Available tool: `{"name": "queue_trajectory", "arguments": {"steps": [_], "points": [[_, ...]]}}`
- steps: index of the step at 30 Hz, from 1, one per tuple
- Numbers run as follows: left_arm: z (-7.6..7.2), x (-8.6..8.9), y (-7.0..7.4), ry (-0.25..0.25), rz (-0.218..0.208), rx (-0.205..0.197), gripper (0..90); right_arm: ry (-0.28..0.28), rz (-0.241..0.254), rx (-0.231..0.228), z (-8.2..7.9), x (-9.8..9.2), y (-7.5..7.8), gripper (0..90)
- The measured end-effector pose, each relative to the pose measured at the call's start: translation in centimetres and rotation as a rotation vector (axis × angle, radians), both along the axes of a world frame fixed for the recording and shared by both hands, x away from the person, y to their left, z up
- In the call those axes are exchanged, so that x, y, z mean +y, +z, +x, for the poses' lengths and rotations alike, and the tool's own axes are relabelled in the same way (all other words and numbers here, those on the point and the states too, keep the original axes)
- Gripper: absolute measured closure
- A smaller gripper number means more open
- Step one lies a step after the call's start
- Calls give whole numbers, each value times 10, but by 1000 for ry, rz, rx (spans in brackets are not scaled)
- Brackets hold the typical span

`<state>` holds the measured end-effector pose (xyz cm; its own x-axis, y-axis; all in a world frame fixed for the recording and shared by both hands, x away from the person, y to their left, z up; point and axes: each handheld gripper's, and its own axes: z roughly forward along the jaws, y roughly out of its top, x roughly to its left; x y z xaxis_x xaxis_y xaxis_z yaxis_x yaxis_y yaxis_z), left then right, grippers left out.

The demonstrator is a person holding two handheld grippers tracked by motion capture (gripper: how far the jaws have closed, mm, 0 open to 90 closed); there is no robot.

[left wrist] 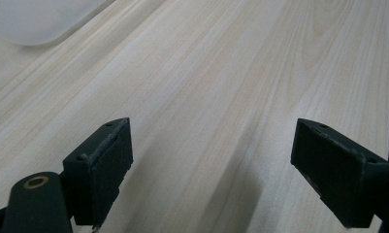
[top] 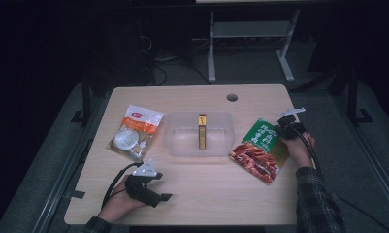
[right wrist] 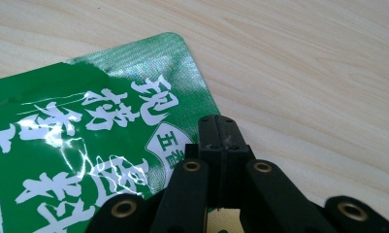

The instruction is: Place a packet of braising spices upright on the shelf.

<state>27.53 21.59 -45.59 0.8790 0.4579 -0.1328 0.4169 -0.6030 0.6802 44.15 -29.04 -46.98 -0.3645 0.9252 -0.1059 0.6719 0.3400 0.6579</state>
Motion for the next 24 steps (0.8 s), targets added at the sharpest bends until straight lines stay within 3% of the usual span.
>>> {"name": "queue_trajectory", "arguments": {"steps": [3, 10, 24], "points": [[0, -1, 0, -4, 2, 2, 144, 29, 27, 6, -1, 1, 0, 900], [-1, 0, 1, -6, 2, -1, 144, 100, -4, 34, -8, 10, 3, 900], [-3, -1, 2, -1, 1, -9, 144, 273, -24, 96, -56, 23, 9, 900]]}}
